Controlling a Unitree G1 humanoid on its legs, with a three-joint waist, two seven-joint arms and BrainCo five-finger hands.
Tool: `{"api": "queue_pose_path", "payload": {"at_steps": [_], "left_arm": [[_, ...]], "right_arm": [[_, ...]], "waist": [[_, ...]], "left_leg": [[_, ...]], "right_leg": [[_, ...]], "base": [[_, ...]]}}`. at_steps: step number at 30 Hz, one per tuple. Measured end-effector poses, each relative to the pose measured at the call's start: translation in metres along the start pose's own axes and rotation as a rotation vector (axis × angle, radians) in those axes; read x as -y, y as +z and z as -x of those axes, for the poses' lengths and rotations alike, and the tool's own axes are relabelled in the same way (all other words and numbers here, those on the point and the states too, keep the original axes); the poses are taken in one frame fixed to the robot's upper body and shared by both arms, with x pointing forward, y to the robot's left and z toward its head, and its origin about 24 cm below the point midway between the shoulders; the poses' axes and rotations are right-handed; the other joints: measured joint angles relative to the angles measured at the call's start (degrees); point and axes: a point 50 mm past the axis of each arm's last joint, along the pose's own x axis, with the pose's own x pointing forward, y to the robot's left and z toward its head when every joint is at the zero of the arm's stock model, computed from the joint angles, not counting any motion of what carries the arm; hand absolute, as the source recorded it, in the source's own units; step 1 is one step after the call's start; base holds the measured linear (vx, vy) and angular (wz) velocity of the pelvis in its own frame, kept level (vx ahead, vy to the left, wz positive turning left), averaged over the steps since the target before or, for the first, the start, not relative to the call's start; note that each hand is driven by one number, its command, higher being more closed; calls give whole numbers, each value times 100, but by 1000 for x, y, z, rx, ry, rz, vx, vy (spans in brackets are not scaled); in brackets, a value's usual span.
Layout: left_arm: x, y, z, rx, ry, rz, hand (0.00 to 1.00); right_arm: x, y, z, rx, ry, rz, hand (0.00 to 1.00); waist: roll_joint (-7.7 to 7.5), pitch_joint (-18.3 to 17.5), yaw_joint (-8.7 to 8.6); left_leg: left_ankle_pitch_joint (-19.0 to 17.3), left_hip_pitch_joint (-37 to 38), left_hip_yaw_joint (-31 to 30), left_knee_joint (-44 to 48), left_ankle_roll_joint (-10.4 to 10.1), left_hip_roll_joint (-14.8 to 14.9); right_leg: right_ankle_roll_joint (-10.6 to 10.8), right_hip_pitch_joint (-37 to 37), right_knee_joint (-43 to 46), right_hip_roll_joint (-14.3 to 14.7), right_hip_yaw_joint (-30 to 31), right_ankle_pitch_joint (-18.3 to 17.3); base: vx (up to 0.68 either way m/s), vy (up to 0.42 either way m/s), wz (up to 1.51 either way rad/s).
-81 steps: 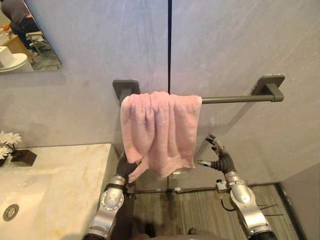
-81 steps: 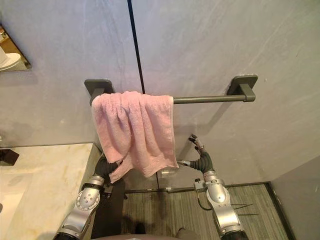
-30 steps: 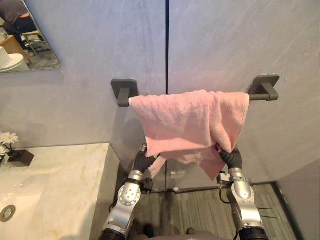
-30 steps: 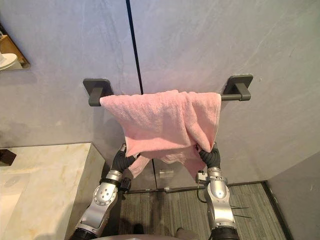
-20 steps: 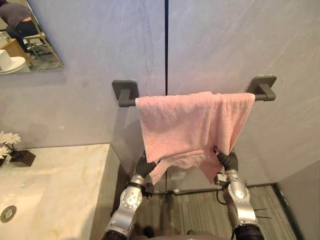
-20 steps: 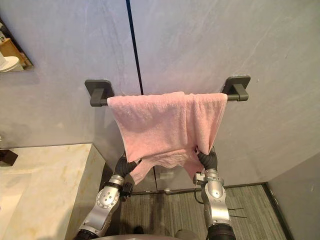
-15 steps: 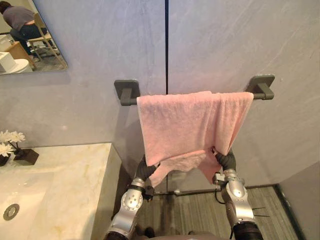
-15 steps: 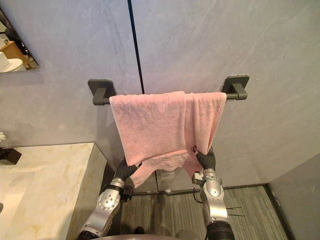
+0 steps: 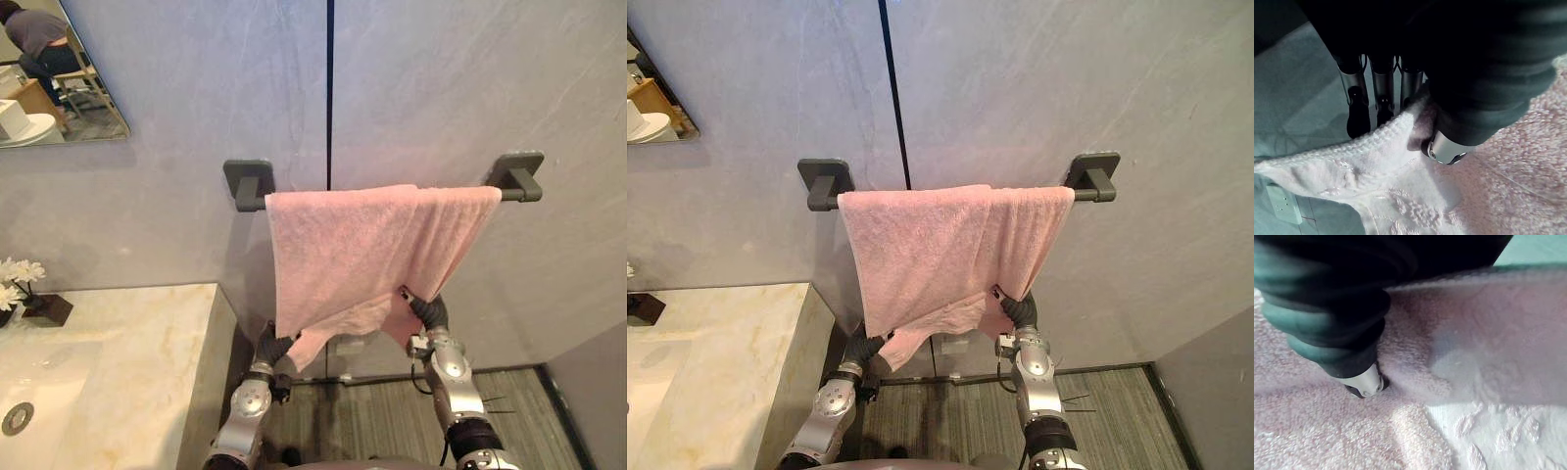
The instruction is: Organize washtable
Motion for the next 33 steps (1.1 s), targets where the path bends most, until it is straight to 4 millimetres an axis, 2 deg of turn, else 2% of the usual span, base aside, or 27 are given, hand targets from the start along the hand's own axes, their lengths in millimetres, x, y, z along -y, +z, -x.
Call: {"api": "queue_pose_path", "payload": {"at_steps": [9, 13, 16, 19, 22, 25, 28, 31, 33], "left_arm": [[-15, -7, 3, -35, 61, 15, 0], [-36, -21, 13, -90, 165, 35, 0], [-44, -24, 16, -101, 212, 59, 0], [-48, -19, 16, -78, 221, 67, 0], [-50, -3, 20, 2, 234, 92, 0], [-54, 17, 25, 96, 255, 125, 0], [-59, 43, 34, 224, 293, 158, 0], [-71, 81, 45, 408, 343, 183, 0], [-86, 112, 60, 579, 418, 199, 0]], "right_arm": [[14, -15, 4, -74, -78, -3, 0], [35, -37, 19, -180, -152, 1, 0], [41, -44, 27, -206, -179, -20, 0], [48, -48, 34, -215, -205, -25, 0], [55, -44, 39, -193, -233, -31, 0], [80, -32, 51, -136, -349, -40, 0], [111, -3, 66, 0, -503, -27, 0], [127, 39, 75, 186, -587, 5, 0], [127, 73, 80, 346, -604, 17, 0]], "waist": [[-32, 14, 5], [-33, 16, 36], [-40, 19, 66], [-54, 27, 137], [-65, 33, 143], [-63, 29, 145], [-66, 28, 113], [-68, 27, 105], [-68, 24, 109]], "left_leg": [[-11, 44, 18, 0, -8, 15], [-12, 41, 18, 0, -9, 25], [-14, 42, 17, 0, -6, 26], [-20, 41, 15, 1, -2, 27], [-37, 21, 14, 1, -4, 27], [-114, -12, 17, 2, -31, 26], [-101, -3, 40, 35, -3, 29], [-105, 1, 49, 38, -8, 41], [-106, 9, 49, 37, -8, 48]], "right_leg": [[-7, 72, -38, 3, -21, -4], [-7, 72, -41, -6, -21, -5], [-6, 71, -41, -8, -23, -5], [-5, 65, -41, -11, -23, -6], [3, 47, -40, -15, -22, -12], [2, -39, 62, -16, 6, -81], [1, -40, 102, -16, 17, -86], [2, -39, 112, -13, 9, -86], [2, -38, 124, -12, 12, -86]], "base": [[-3, -6, 1], [0, 0, 0], [0, 0, 0], [0, 0, 0], [0, 0, 0], [12, -12, -6], [51, -19, -7], [0, 0, 0], [-17, -11, 0]]}}
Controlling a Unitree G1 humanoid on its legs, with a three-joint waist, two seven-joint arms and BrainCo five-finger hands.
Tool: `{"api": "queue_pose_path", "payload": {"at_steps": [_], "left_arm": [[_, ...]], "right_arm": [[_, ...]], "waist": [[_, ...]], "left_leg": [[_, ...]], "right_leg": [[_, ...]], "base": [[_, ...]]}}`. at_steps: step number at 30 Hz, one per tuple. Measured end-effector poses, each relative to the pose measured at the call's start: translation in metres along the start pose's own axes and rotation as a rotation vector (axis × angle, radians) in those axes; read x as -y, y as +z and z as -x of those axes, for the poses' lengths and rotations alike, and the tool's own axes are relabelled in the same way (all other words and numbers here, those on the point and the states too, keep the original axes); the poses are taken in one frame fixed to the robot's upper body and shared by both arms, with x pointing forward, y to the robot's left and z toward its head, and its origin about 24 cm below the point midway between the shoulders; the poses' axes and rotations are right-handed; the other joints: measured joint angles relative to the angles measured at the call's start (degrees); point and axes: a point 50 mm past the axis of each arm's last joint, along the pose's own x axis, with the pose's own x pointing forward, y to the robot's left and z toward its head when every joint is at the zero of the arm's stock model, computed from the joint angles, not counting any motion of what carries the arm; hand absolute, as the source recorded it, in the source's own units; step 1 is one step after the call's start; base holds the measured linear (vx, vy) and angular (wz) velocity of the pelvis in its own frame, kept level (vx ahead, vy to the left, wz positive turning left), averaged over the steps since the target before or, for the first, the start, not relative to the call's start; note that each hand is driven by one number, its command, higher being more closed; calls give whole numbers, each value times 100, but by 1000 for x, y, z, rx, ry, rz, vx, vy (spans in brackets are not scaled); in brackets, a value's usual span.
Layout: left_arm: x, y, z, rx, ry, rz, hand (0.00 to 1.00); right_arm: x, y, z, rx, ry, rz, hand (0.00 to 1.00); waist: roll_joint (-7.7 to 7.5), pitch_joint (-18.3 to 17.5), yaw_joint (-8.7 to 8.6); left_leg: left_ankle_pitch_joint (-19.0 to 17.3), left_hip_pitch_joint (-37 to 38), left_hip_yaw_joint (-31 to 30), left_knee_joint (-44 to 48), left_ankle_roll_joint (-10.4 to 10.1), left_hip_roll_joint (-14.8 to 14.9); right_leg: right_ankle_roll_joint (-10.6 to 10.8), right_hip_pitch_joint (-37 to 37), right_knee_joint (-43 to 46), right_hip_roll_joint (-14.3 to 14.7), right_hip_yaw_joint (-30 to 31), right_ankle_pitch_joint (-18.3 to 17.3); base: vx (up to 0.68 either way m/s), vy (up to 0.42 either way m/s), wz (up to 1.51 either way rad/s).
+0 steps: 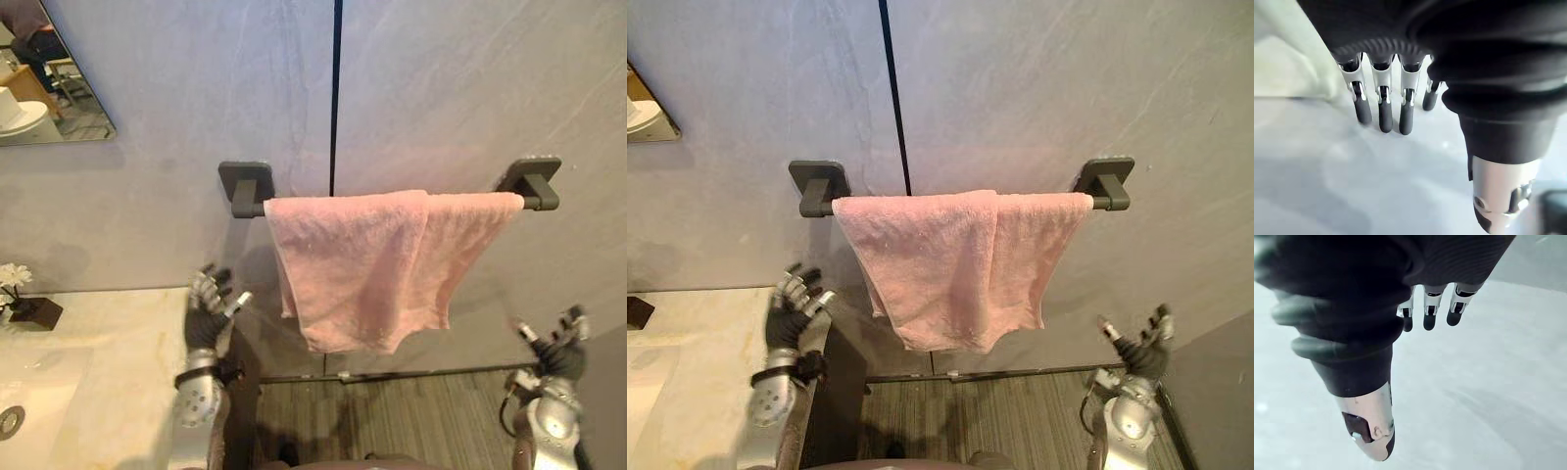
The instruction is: Organize washtable
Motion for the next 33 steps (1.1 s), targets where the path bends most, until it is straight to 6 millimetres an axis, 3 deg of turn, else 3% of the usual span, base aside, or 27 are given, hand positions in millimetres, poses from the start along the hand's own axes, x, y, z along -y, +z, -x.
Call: {"api": "queue_pose_path", "payload": {"at_steps": [3, 4, 5, 8, 10, 13, 15, 19, 22, 24, 33], "left_arm": [[-4, 34, -4, 172, 32, 29, 0], [-5, 56, -4, 285, 35, 41, 0], [-6, 59, -4, 298, 35, 43, 0], [-5, 92, -3, 461, -10, 71, 0], [3, 110, -2, 557, -105, 120, 0], [25, 125, -4, 633, -314, 205, 0], [57, 128, -1, 627, -577, 297, 0], [97, 111, 3, 519, -949, 298, 0], [118, 80, 8, 353, -1177, 211, 0], [126, 58, 15, 233, -1297, 156, 0], [142, 7, 29, 28, -1371, 48, 0]], "right_arm": [[1, 34, -4, 167, -27, -23, 0], [-2, 61, -8, 294, -43, -69, 0], [-3, 64, -8, 311, -43, -75, 0], [-11, 115, -6, 571, 9, -148, 0], [-23, 149, 1, 758, 144, -217, 0], [-53, 177, 9, 904, 396, -310, 0], [-89, 191, 24, 960, 704, -391, 0], [-128, 191, 46, 920, 1122, -419, 0], [-148, 172, 56, 786, 1367, -368, 0], [-159, 147, 60, 627, 1517, -282, 0], [-163, 75, 53, 255, 1561, -99, 0]], "waist": [[7, -11, 19], [9, -12, 16], [10, -12, 14], [13, -25, 12], [19, -94, 11], [28, -216, 4], [35, -281, 8], [51, -290, 37], [48, -292, 22], [48, -292, 8], [44, -251, -19]], "left_leg": [[0, 14, 0, -1, 1, -13], [0, 31, 4, -1, 4, -23], [1, 34, 6, 0, 4, -24], [0, 94, 40, -1, 5, -27], [1, 100, 45, -2, 5, -30], [5, 105, 58, -4, 4, -32], [12, 127, 67, -4, 5, -34], [30, 128, 56, -30, 15, -45], [42, 125, 58, -22, 31, -61], [70, 90, 72, 1, 42, -78], [71, 61, 160, -7, 44, -86]], "right_leg": [[1, -1, 15, 0, 11, 0], [2, -3, 35, -6, 28, 1], [3, -3, 39, -6, 31, 1], [5, -6, 71, -5, 72, -1], [5, -6, 77, -6, 77, -1], [11, -10, 89, -4, 88, 4], [13, -6, 98, -5, 101, 5], [13, -5, 112, -5, 95, 5], [13, -12, 133, -4, 105, 5], [12, -76, 166, -4, 126, 6], [4, -206, 281, 1, 236, -6]], "base": [[-53, -24, -2], [-42, -12, -3], [-57, -13, -4], [-77, -16, -6], [-62, -23, -2], [-48, -19, -2], [-46, -16, -2], [-44, -17, 2], [0, 0, 0], [12, -16, -6], [-11, -11, -4]]}}
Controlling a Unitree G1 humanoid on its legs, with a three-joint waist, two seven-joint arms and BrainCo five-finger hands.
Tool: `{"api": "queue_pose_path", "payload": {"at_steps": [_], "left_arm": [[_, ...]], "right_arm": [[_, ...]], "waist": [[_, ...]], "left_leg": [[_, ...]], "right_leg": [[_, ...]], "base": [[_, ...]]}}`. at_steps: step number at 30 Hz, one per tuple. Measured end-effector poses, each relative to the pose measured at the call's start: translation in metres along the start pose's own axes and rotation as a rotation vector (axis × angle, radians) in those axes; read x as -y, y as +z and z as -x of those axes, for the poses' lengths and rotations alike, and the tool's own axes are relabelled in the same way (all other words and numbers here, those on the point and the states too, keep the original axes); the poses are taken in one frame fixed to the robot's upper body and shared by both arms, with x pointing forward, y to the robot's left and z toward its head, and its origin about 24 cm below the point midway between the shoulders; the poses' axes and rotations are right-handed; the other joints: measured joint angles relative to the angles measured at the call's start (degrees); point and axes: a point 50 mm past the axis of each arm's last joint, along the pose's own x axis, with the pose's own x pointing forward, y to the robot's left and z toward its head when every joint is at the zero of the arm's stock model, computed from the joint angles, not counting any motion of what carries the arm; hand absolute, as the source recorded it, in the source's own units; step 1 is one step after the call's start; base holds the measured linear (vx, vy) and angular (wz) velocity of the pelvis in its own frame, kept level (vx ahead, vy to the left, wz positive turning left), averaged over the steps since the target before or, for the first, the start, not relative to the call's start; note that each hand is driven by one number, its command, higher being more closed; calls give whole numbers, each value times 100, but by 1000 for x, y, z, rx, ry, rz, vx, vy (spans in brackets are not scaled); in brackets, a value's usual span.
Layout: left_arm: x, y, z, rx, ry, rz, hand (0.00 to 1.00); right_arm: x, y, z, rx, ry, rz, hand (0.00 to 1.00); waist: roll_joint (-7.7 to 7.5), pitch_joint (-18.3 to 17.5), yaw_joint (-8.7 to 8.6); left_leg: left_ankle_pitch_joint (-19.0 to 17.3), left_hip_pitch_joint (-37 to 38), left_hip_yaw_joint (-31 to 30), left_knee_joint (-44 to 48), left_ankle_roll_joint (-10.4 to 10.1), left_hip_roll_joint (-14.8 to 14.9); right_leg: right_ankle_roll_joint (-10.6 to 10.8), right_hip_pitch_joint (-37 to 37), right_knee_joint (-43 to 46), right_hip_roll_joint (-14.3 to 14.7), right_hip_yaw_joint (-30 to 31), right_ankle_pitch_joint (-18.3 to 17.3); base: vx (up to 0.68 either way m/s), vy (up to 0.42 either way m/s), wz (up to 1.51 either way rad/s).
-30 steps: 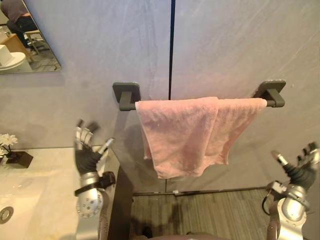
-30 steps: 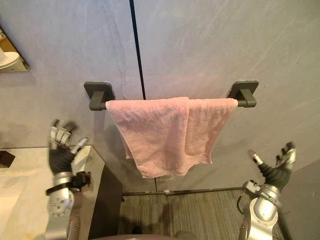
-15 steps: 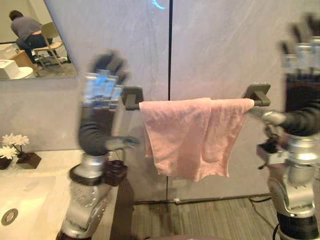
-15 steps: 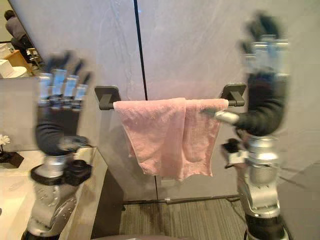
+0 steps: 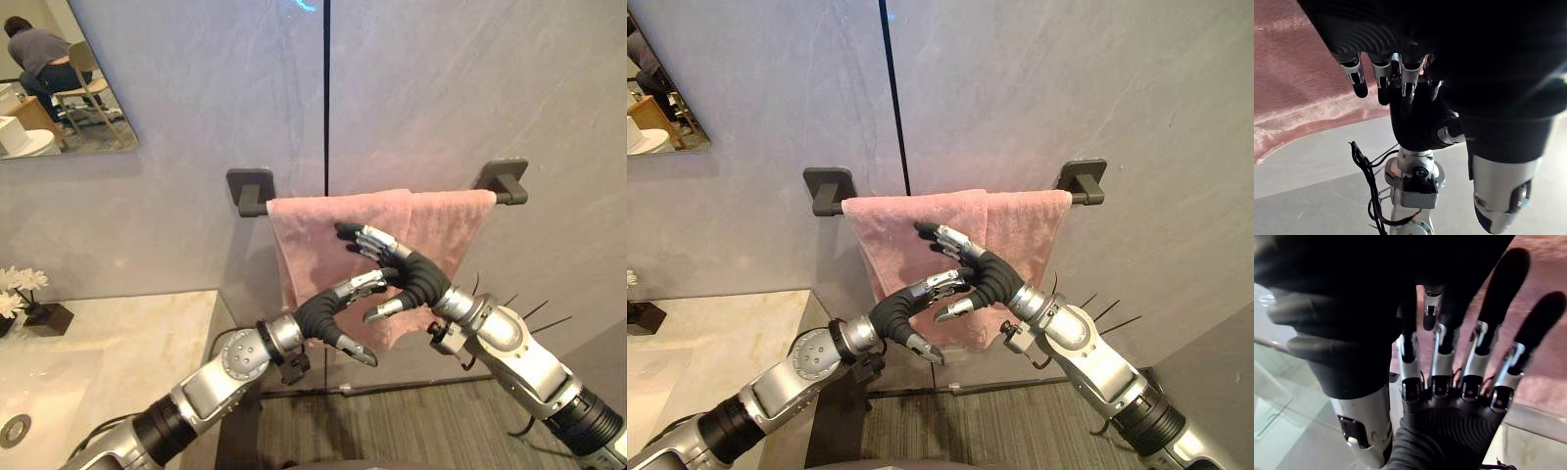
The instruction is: Organize washtable
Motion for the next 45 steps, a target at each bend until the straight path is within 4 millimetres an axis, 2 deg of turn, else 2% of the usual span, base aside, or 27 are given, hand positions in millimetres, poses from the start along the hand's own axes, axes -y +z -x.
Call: {"api": "queue_pose_path", "payload": {"at_steps": [3, 6, 9, 12, 17, 27, 31, 33, 39, 45], "left_arm": [[1, -16, -7, -53, 52, -13, 0], [1, -33, -9, -109, 189, -21, 0], [-1, -44, -12, -155, 273, -69, 0], [-5, -46, -14, -169, 336, -116, 0], [-15, -50, -13, -198, 437, -183, 0], [-37, -57, 9, -257, 650, -203, 0], [-47, -66, 41, -325, 811, -178, 0], [-50, -67, 50, -338, 855, -179, 0], [-59, -62, 72, -346, 972, -186, 0], [-60, -52, 101, -357, 1095, -213, 0]], "right_arm": [[-1, -22, 1, -71, -57, 1, 0], [-10, -46, -2, -142, -125, 3, 0], [-16, -63, -4, -192, -201, 6, 0], [-16, -70, -3, -220, -252, 29, 0], [-12, -76, 3, -243, -341, 40, 0], [10, -82, 37, -286, -597, 24, 0], [21, -84, 67, -323, -739, 25, 0], [22, -84, 72, -330, -763, 23, 0], [21, -66, 82, -258, -837, 36, 0], [26, -62, 112, -287, -978, 57, 0]], "waist": [[6, 72, -29], [17, 122, -111], [18, 146, -108], [14, 174, -107], [0, 189, -123], [-2, 190, -161], [-7, 188, -197], [-7, 188, -202], [-29, 181, -238], [-48, 175, -243]], "left_leg": [[-2, -12, 4, -29, 2, -10], [9, -73, 26, -29, 12, 11], [16, -75, 28, -28, 23, 15], [19, -92, 15, -27, 27, 21], [21, -154, -12, 4, 26, 38], [22, -155, -16, 4, 24, 63], [21, -155, -17, -28, 21, 67], [23, -157, -16, -28, 18, 69], [23, -155, -11, -27, 16, 55], [23, -156, -18, -6, 16, 53]], "right_leg": [[-8, -17, 6, -15, 30, -10], [-21, -96, 8, -24, 57, -16], [3, -96, -2, -24, 77, -1], [3, -98, -20, -22, 67, 0], [-7, -94, -102, -11, 29, 29], [-19, -54, -198, 8, 18, 82], [-5, -53, -237, 6, 22, 115], [0, -23, -307, 5, 22, 162], [16, 16, -380, 0, -9, 193], [16, 21, -375, -1, -23, 194]], "base": [[-69, -7, -3], [-32, -2, -2], [0, 0, 0], [0, 0, 0], [37, -12, 3], [4, -5, 0], [-47, -12, -1], [-15, -4, 0], [0, 0, 0], [0, 0, 0]]}}
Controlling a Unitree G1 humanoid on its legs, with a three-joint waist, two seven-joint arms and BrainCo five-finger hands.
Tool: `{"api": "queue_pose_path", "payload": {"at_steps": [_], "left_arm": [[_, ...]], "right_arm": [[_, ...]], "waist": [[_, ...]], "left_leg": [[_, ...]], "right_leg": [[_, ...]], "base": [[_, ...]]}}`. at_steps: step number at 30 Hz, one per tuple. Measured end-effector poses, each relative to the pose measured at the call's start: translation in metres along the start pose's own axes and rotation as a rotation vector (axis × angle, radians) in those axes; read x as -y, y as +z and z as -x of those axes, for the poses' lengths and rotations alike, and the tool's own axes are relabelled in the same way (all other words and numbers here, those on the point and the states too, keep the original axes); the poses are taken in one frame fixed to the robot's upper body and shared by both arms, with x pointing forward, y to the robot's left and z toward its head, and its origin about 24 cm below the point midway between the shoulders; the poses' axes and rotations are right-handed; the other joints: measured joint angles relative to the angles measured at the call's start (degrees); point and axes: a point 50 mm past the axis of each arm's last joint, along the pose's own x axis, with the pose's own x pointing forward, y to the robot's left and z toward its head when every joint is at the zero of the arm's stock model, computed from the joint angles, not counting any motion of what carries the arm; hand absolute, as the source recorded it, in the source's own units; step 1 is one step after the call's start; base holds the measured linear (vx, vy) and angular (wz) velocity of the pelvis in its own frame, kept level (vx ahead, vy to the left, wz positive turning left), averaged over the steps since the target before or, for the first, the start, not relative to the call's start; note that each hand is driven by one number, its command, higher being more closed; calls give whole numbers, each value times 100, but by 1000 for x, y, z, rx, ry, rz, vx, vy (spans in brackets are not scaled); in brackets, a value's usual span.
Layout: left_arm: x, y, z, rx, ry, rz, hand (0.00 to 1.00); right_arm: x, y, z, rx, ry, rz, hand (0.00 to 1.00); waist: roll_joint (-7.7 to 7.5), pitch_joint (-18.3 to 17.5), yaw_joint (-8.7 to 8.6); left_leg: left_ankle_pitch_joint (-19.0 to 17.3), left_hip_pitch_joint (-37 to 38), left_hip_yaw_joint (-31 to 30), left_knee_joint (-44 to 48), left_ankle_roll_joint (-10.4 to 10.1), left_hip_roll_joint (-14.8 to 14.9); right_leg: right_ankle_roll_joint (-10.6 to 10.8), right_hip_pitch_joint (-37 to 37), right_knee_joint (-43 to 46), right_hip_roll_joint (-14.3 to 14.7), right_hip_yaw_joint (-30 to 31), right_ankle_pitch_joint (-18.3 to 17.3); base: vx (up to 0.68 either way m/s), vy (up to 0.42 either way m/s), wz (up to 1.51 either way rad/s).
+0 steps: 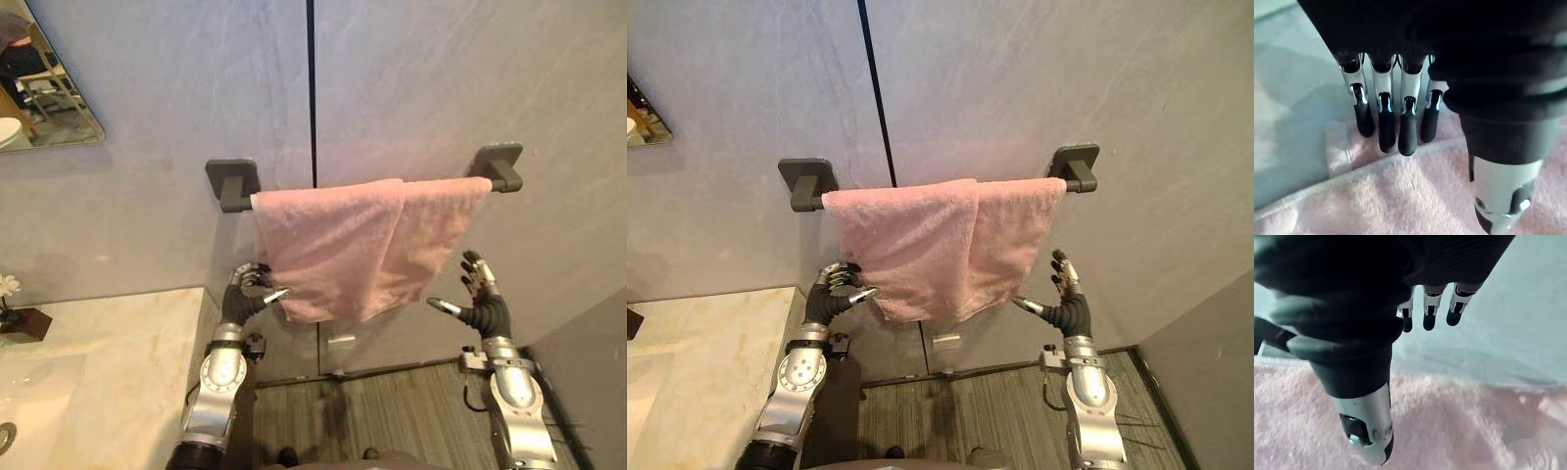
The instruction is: Organize washtable
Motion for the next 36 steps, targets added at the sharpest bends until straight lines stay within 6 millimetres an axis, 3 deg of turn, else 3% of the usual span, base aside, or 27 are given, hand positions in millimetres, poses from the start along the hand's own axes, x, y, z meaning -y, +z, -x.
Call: {"api": "queue_pose_path", "payload": {"at_steps": [5, 9, 12, 17, 22, 27, 36], "left_arm": [[-11, -12, 21, -68, 54, 8, 0], [-10, -28, 43, -160, 43, 25, 0], [-6, -34, 52, -201, 11, 53, 0], [6, -69, 70, -364, -65, 58, 0], [14, -99, 94, -532, -112, 46, 0], [15, -126, 120, -701, -119, 56, 0], [12, -136, 132, -771, -94, 56, 0]], "right_arm": [[18, -12, 20, -71, -69, 69, 0], [18, -27, 37, -159, -72, 96, 0], [17, -48, 51, -265, -61, 101, 0], [-8, -91, 71, -471, 50, 95, 0], [-19, -123, 92, -651, 71, 71, 0], [-21, -137, 102, -747, 97, 106, 0], [-23, -141, 106, -764, 142, 179, 0]], "waist": [[5, -3, 3], [8, -6, 28], [10, -17, 139], [21, -163, 193], [39, -184, 310], [14, -170, 326], [-15, -99, 482]], "left_leg": [[-2, -12, -43, -22, -2, -1], [-5, -29, -107, -24, -5, 2], [-4, -28, -128, -24, -6, 2], [-2, -23, -178, -23, -16, 2], [-2, -13, -176, -22, -15, 3], [-20, 71, -113, -21, -40, 16], [-87, 54, 121, 24, -80, 95]], "right_leg": [[4, 13, -4, -5, -56, -8], [7, 10, 43, -8, -130, -54], [16, -2, 112, -14, -167, -97], [-10, 6, 184, -29, -283, -191], [-16, 43, 185, -30, -313, -197], [-25, 96, 188, -17, -266, -204], [-44, -116, 371, 31, -43, -256]], "base": [[-6, -12, 4], [-13, -22, 9], [-18, -20, 8], [-14, -15, 9], [1, -5, 2], [-7, -11, -4], [-26, -18, -13]]}}
